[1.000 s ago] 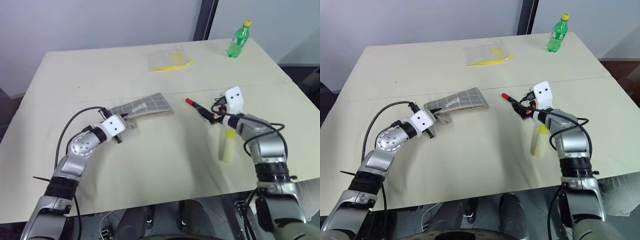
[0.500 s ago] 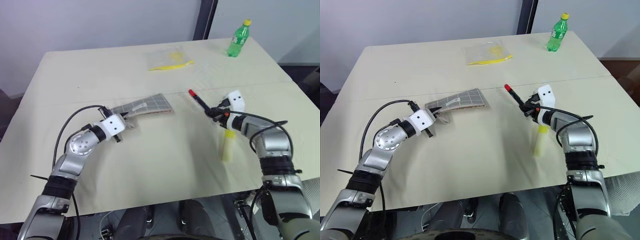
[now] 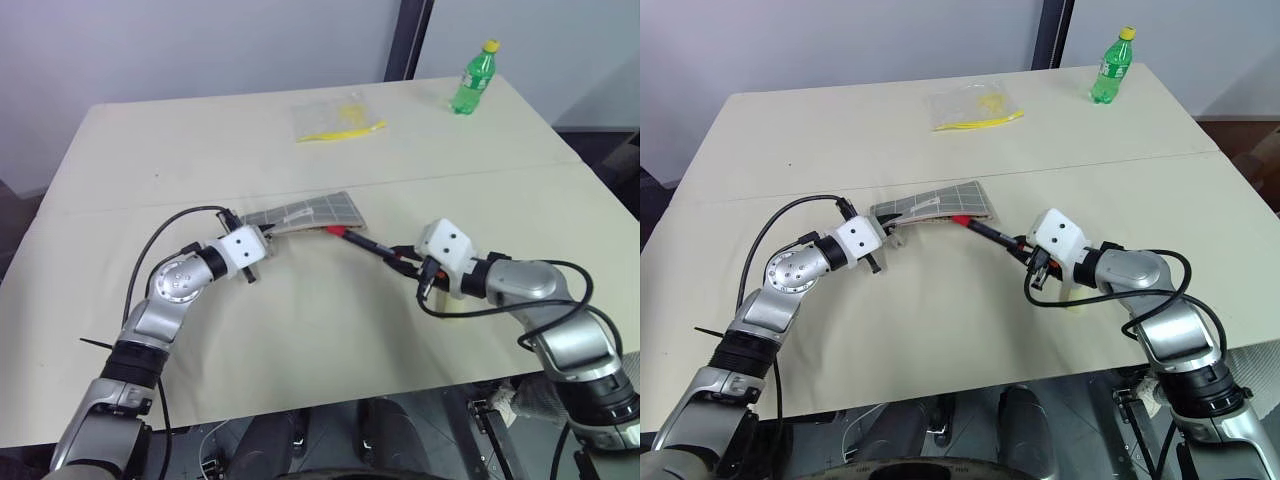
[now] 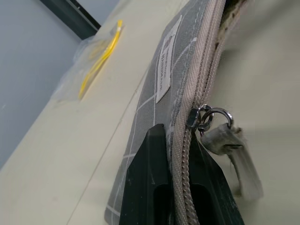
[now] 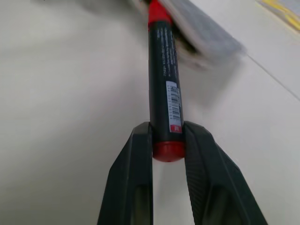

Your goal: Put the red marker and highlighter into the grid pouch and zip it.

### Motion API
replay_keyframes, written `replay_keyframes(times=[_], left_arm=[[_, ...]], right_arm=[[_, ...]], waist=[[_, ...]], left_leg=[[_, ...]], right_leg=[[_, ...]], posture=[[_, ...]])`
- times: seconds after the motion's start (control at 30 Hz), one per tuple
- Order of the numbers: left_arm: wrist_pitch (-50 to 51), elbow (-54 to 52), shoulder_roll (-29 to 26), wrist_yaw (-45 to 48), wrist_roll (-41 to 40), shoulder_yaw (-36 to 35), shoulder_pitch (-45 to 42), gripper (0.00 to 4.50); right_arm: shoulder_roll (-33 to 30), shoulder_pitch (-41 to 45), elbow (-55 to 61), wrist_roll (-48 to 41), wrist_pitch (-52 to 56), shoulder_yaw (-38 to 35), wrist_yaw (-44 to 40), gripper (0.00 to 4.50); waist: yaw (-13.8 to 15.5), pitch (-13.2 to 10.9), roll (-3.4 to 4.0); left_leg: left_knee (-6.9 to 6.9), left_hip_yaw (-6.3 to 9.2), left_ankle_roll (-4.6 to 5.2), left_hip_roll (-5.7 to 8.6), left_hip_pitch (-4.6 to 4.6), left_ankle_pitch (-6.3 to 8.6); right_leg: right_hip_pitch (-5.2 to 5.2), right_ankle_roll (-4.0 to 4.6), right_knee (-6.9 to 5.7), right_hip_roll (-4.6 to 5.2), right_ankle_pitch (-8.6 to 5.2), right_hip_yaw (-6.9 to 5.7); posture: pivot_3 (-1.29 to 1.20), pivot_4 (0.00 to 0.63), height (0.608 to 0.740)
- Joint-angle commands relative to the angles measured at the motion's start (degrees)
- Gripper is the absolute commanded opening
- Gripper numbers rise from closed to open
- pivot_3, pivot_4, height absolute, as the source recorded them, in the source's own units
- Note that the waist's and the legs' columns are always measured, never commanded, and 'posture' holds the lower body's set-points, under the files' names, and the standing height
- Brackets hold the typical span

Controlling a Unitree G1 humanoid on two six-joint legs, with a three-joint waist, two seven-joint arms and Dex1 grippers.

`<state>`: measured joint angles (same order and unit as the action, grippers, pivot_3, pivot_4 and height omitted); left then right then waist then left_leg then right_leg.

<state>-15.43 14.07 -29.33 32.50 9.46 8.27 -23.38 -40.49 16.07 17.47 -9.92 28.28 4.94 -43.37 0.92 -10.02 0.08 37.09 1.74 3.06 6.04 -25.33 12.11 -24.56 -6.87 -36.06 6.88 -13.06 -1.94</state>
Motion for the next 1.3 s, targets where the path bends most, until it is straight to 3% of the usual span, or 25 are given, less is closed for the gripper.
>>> replay_keyframes(times=[0.03, 0.17, 0.37, 0.63, 0.83, 0.9, 0.93, 1.13, 1.3], left_arm=[[-0.36, -2.83, 0.09, 0.54, -0.69, 0.05, -0.13, 0.00], [-0.16, -4.29, 0.35, 0.91, -0.07, 0.86, 0.00, 0.00], [-0.64, -6.63, -0.22, 2.74, 2.20, 3.60, -1.40, 0.00], [1.04, -7.75, 1.27, 6.52, 1.73, 5.97, -4.54, 0.00], [1.73, -9.86, 2.14, 8.15, 0.03, 5.45, -4.29, 0.00], [1.51, -9.62, 1.57, 7.92, 0.08, 4.71, -3.57, 0.00], [1.46, -9.31, 1.33, 7.66, 0.14, 4.30, -3.34, 0.00], [1.17, -8.66, 0.24, 6.98, 0.26, 3.67, -2.52, 0.00], [0.64, -8.11, 0.23, 6.08, -0.06, 3.22, -1.68, 0.00]], right_arm=[[0.81, 1.45, -0.33, 1.05, -2.36, -0.39, 0.98, 0.38], [0.28, 2.94, -2.36, 3.52, -3.45, 1.27, 0.76, 0.38], [0.77, 10.41, -3.95, 13.40, -2.31, 10.90, 1.09, 0.38], [7.72, 20.13, -7.36, 24.49, -3.25, 23.12, 0.75, 0.38], [9.07, 20.55, -10.05, 26.98, -13.76, 23.45, 2.10, 0.38], [7.77, 18.07, -10.05, 25.39, -18.36, 20.29, 3.06, 0.38], [7.22, 16.65, -9.69, 24.55, -19.99, 18.38, 3.74, 1.42], [5.21, 6.82, -1.61, 17.46, -18.84, 9.12, 2.47, 4.28], [12.82, -3.71, 15.71, 0.80, 6.22, -2.72, 5.85, 4.28]], waist=[[0.02, 0.00, 0.00], [-0.05, 0.00, 0.00], [-0.25, 0.00, 0.00], [-0.07, 0.00, 0.00], [-0.19, -0.01, -0.01], [-0.14, -0.01, -0.01], [-0.13, -0.01, -0.01], [-0.13, -0.01, -0.01], [-0.08, 0.00, 0.00]], left_leg=[[-0.01, 0.00, 0.02, 0.00, 0.00, 0.01], [-0.01, 0.00, 0.03, 0.02, -0.01, 0.02], [-0.01, 0.00, 0.02, -0.01, 0.00, 0.01], [-0.02, 0.02, 0.00, 0.07, 0.00, -0.01], [0.01, 0.01, 0.03, 0.12, 0.00, 0.01], [0.00, 0.01, 0.01, 0.12, 0.00, 0.00], [-0.01, 0.02, 0.00, 0.11, 0.00, -0.01], [-0.02, 0.04, 0.00, 0.11, 0.02, -0.01], [-0.02, 0.08, -0.01, 0.02, 0.02, -0.01]], right_leg=[[0.00, -0.05, 0.00, 0.00, 0.03, 0.00], [0.04, -0.06, 0.00, 0.00, 0.04, 0.02], [0.00, -0.05, -0.02, -0.03, 0.05, 0.02], [-0.19, -0.04, -0.04, -0.08, 0.05, 0.02], [-0.18, -0.07, -0.04, -0.08, 0.07, 0.03], [-0.17, -0.07, -0.06, -0.09, 0.07, 0.03], [-0.16, -0.07, -0.06, -0.10, 0.07, 0.02], [0.00, -0.08, -0.07, -0.10, 0.08, 0.03], [0.02, -0.08, -0.08, -0.09, 0.08, 0.06]], posture=[[0.00, 0.150, 0.740], [0.00, 0.150, 0.740], [0.00, 0.150, 0.740], [0.00, 0.150, 0.740], [0.00, 0.150, 0.740], [0.00, 0.150, 0.740], [0.00, 0.150, 0.740], [0.00, 0.150, 0.740], [0.00, 0.150, 0.740]])
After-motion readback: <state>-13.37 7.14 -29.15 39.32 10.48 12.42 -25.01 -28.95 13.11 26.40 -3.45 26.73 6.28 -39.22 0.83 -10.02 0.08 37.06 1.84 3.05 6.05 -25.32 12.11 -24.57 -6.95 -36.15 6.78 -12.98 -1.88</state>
